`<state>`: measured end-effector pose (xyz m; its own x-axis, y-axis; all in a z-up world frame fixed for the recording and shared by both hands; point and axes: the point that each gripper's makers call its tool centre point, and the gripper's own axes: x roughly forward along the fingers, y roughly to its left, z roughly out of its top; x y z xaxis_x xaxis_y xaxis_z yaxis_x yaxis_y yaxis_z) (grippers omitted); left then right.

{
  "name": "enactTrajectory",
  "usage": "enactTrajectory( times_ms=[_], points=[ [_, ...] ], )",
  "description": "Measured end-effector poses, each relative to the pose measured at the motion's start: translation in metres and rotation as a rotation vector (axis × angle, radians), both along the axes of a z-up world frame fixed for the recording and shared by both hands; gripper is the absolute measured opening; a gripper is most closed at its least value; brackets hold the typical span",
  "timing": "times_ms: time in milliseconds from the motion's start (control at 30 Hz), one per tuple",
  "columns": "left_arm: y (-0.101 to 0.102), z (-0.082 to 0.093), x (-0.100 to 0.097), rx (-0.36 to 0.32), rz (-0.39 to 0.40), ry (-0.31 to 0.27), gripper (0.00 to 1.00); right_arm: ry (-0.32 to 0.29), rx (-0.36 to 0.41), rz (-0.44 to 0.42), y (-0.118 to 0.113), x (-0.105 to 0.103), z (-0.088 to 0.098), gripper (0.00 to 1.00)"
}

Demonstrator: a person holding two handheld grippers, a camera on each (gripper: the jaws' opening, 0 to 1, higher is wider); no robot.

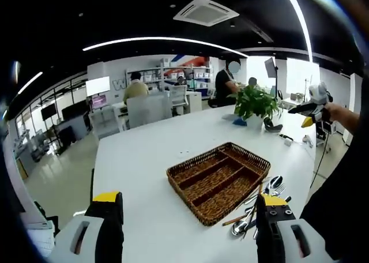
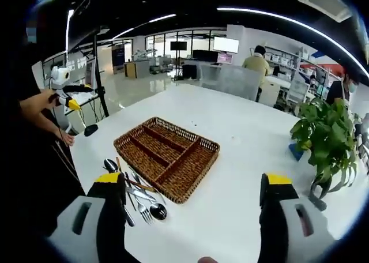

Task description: Arrange the knives, forks, and spoons in their matching storage slots by inserting each utensil handle-first until every utensil is classified and aligned in the correct compartment

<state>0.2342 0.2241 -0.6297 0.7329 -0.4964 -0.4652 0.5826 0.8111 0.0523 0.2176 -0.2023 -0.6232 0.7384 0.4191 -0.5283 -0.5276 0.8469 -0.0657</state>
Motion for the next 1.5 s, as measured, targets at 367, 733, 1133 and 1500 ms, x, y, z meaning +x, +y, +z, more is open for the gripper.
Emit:
enactTrajectory(
  times_ms=[367,733,1133,1500],
  points=[
    [0.006,0.003,0.000,0.012,-0.006,0.000,1.00,0.025,0.009,0.011,0.001,0.001,-0.004,0.99],
    [0.007,-0.001,0.012,-0.003,-0.016,-0.002,1.00,0.066,0.020,-0.001,0.002,-0.002,-0.009,0.99],
    [0.001,-0.022,0.007,0.004,-0.054,0.044,1.00,0.054,-0.004,0.000,0.002,-0.006,-0.014,0.99],
    [-0.001,-0.030,0.006,0.050,-0.061,0.046,1.00,0.028,-0.052,0.055,0.005,-0.002,-0.011,0.98]
  ],
)
